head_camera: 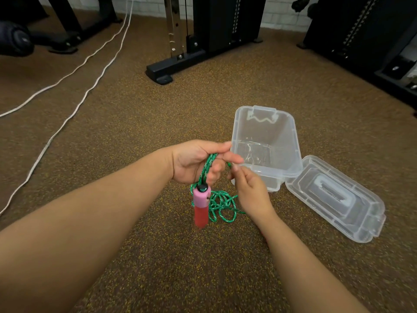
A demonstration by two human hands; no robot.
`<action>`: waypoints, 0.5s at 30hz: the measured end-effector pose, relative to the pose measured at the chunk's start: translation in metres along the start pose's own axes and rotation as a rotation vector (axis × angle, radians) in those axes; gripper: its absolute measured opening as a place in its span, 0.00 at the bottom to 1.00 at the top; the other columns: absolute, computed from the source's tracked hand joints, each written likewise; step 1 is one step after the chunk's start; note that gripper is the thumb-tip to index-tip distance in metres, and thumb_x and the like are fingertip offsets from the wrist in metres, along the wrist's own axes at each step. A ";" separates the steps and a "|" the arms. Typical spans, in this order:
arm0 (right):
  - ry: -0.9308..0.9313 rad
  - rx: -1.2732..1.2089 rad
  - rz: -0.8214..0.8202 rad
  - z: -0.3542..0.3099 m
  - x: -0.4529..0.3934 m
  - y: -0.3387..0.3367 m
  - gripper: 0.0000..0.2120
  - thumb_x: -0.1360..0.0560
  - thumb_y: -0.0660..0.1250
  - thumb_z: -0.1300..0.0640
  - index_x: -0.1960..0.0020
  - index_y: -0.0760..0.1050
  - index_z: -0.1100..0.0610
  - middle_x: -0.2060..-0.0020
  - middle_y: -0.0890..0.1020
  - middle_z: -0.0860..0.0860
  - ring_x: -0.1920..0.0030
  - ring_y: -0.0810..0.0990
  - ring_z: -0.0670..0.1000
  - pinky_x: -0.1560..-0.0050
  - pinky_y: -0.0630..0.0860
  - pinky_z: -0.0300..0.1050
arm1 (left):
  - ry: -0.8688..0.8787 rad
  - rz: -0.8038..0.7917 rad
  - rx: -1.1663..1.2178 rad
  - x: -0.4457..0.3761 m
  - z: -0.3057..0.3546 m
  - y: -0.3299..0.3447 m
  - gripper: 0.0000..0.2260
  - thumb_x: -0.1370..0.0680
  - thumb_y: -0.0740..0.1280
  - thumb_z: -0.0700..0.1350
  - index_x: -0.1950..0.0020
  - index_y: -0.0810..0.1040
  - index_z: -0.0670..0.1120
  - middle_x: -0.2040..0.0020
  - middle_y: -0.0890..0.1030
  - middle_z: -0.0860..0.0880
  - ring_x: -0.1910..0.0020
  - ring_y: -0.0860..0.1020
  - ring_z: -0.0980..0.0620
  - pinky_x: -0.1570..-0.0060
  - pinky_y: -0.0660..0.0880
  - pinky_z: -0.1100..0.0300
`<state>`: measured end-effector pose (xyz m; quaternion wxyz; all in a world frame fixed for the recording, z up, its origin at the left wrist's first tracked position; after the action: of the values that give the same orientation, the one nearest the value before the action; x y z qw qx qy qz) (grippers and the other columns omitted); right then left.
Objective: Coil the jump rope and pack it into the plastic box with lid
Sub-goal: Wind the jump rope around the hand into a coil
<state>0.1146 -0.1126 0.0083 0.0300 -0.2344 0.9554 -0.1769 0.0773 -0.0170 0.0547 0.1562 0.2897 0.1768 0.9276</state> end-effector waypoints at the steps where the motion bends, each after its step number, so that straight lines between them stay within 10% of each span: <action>1: 0.004 0.032 -0.013 0.002 0.003 0.004 0.16 0.19 0.55 0.48 0.62 0.73 0.50 0.79 0.70 0.42 0.78 0.65 0.40 0.72 0.59 0.41 | 0.026 0.029 0.046 -0.002 0.003 -0.003 0.19 0.24 0.58 0.53 0.59 0.86 0.46 0.79 0.73 0.52 0.81 0.72 0.56 0.77 0.69 0.66; 15: -0.179 0.346 -0.116 -0.030 0.020 0.017 0.16 0.20 0.56 0.46 0.58 0.74 0.53 0.74 0.71 0.42 0.72 0.68 0.40 0.71 0.61 0.43 | 0.330 0.411 0.279 -0.007 0.031 -0.035 0.22 0.17 0.51 0.52 0.32 0.69 0.38 0.54 0.85 0.44 0.57 0.85 0.52 0.55 0.80 0.60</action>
<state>0.0853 -0.0978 0.0310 0.1445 -0.2954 0.8892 -0.3181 0.1072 0.0186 0.0607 -0.1071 0.1836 0.2630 0.9411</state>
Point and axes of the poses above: each hand's wrist, its own x-axis away from the middle knuckle, its own y-axis out of the palm, z = x × y, the point moved 8 cm from there along -x, towards the middle knuckle
